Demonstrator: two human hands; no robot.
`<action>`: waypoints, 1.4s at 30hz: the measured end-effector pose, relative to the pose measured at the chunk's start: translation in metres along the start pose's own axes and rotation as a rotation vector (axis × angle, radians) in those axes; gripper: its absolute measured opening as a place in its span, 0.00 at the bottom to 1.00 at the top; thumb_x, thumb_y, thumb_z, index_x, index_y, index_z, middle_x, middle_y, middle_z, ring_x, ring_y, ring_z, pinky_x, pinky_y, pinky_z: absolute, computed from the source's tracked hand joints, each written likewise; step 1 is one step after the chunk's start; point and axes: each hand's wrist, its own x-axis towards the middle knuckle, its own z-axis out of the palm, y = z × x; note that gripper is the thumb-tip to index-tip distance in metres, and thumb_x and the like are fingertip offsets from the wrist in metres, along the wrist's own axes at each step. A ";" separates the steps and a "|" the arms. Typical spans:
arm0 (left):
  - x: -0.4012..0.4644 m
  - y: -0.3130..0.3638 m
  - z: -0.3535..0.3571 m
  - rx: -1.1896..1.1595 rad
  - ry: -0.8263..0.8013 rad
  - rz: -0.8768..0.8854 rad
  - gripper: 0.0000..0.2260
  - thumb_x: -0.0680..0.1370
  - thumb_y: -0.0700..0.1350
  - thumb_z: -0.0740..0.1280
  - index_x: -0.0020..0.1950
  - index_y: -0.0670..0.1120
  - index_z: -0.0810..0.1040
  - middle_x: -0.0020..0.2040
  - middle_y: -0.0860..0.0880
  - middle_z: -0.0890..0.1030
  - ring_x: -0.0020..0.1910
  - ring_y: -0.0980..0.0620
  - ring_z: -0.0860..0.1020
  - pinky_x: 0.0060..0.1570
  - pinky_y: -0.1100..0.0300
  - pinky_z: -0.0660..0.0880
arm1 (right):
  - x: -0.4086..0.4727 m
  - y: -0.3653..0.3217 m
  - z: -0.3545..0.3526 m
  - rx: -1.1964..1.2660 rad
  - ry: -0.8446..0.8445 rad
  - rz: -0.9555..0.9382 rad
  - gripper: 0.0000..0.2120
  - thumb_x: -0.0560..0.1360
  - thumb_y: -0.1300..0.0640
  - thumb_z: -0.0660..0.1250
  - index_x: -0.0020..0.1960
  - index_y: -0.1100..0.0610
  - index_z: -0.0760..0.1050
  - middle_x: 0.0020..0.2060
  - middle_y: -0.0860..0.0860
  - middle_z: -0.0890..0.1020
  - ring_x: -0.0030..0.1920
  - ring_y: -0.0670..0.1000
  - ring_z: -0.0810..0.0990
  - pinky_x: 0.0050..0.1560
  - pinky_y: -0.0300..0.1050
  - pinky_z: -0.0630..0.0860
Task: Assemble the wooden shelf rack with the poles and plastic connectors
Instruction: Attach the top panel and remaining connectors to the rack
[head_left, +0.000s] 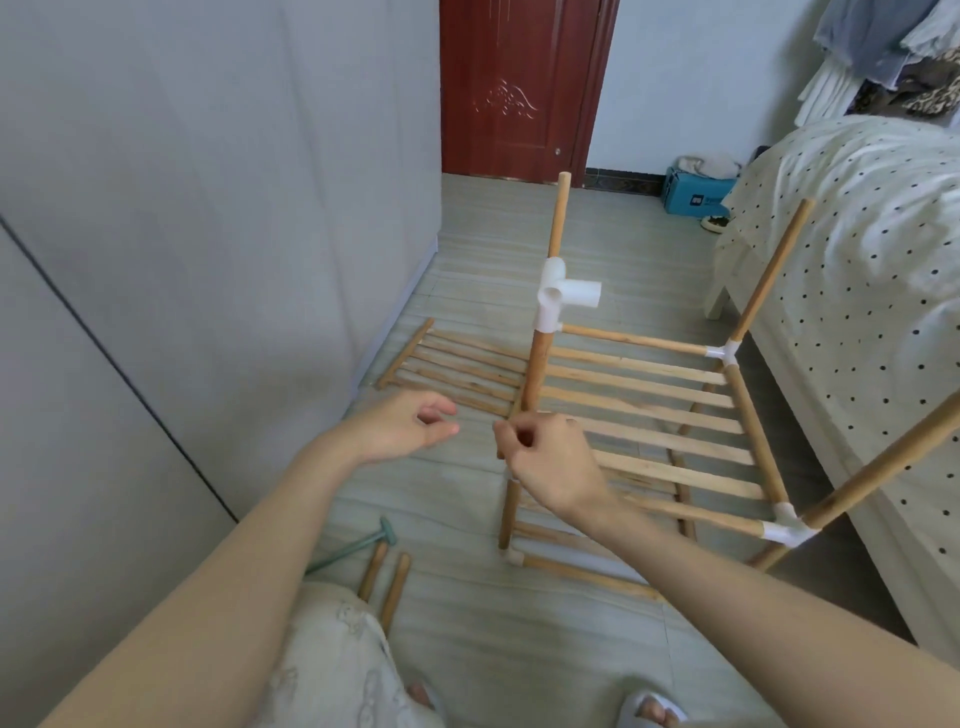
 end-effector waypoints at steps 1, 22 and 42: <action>-0.004 -0.007 0.003 -0.009 -0.033 -0.014 0.16 0.79 0.42 0.64 0.66 0.42 0.72 0.59 0.42 0.77 0.48 0.52 0.76 0.43 0.71 0.73 | 0.000 0.000 0.006 -0.032 0.002 0.011 0.19 0.78 0.50 0.59 0.30 0.54 0.71 0.29 0.52 0.77 0.37 0.56 0.77 0.38 0.45 0.72; 0.058 -0.100 0.068 -0.032 -0.068 -0.007 0.11 0.79 0.47 0.62 0.61 0.48 0.77 0.56 0.52 0.78 0.52 0.56 0.75 0.51 0.69 0.67 | 0.092 0.091 0.042 -0.326 -0.213 0.189 0.27 0.79 0.39 0.48 0.59 0.59 0.73 0.53 0.59 0.79 0.54 0.60 0.77 0.51 0.50 0.72; 0.380 -0.155 0.201 0.694 -0.192 -0.039 0.30 0.81 0.38 0.53 0.77 0.44 0.38 0.77 0.47 0.35 0.76 0.47 0.38 0.74 0.48 0.47 | 0.195 0.238 0.005 -0.158 0.346 -0.069 0.18 0.75 0.39 0.57 0.35 0.48 0.76 0.24 0.56 0.74 0.26 0.57 0.70 0.31 0.52 0.72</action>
